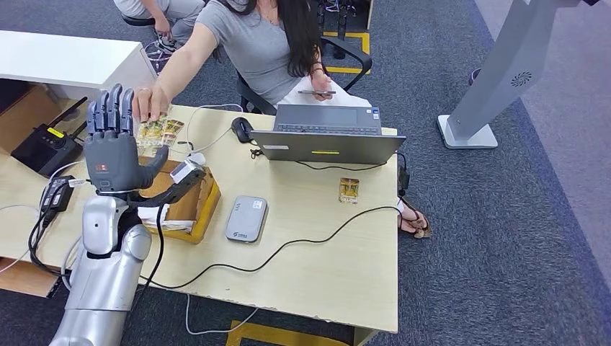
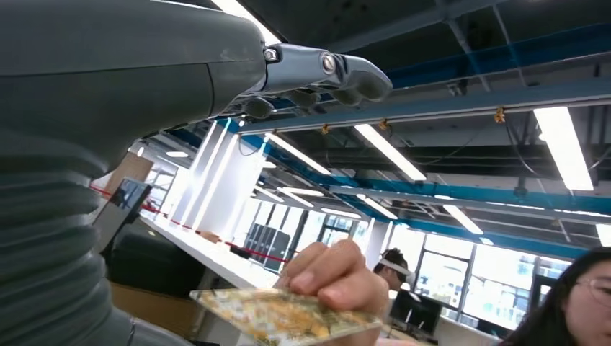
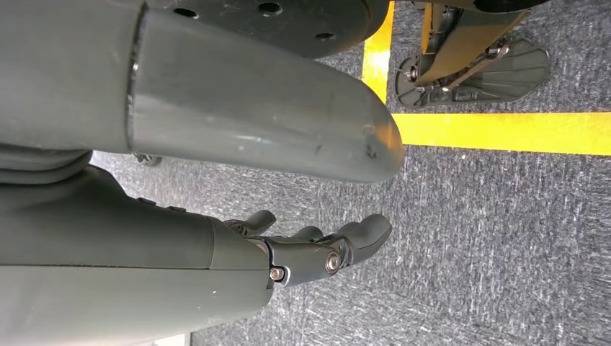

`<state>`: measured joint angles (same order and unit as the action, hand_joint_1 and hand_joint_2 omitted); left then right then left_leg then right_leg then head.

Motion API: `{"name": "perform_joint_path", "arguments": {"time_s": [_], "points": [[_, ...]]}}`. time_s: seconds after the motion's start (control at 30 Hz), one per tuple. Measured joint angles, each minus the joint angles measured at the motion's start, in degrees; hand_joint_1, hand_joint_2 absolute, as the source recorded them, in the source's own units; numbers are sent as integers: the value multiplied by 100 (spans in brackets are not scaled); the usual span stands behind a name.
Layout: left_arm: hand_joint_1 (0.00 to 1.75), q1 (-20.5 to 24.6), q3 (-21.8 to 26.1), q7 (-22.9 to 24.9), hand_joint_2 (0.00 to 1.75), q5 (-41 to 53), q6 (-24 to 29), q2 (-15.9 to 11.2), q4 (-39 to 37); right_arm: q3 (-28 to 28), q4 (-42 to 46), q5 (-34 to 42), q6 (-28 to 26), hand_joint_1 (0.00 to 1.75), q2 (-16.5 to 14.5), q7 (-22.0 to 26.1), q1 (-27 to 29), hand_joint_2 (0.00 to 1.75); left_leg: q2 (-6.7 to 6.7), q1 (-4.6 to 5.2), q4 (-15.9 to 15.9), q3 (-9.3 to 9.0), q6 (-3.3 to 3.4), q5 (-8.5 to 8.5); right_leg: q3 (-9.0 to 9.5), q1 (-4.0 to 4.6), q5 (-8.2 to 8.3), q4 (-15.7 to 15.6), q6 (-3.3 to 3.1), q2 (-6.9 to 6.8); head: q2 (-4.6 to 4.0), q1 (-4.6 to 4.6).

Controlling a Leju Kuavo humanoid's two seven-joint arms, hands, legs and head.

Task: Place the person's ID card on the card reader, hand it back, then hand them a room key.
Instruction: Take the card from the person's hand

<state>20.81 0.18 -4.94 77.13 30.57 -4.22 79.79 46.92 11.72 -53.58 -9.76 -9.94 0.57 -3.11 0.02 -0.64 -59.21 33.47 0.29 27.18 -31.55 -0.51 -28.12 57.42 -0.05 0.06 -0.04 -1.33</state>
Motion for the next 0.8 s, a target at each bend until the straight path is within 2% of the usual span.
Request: {"name": "perform_joint_path", "arguments": {"time_s": [0.07,0.8], "points": [[175,-3,-59,26,175,-5,-10,-1,-4,-1,0,-16,1,0,0,7,0,0,0,-1,0,1,0,0,-1,0,0,0,0,0,0,0],[175,-70,-316,59,175,-244,-102,-2,-108,-2,0,-69,5,0,8,-32,2,0,0,-1,0,2,-1,-1,-2,0,0,0,0,0,0,0]]}}
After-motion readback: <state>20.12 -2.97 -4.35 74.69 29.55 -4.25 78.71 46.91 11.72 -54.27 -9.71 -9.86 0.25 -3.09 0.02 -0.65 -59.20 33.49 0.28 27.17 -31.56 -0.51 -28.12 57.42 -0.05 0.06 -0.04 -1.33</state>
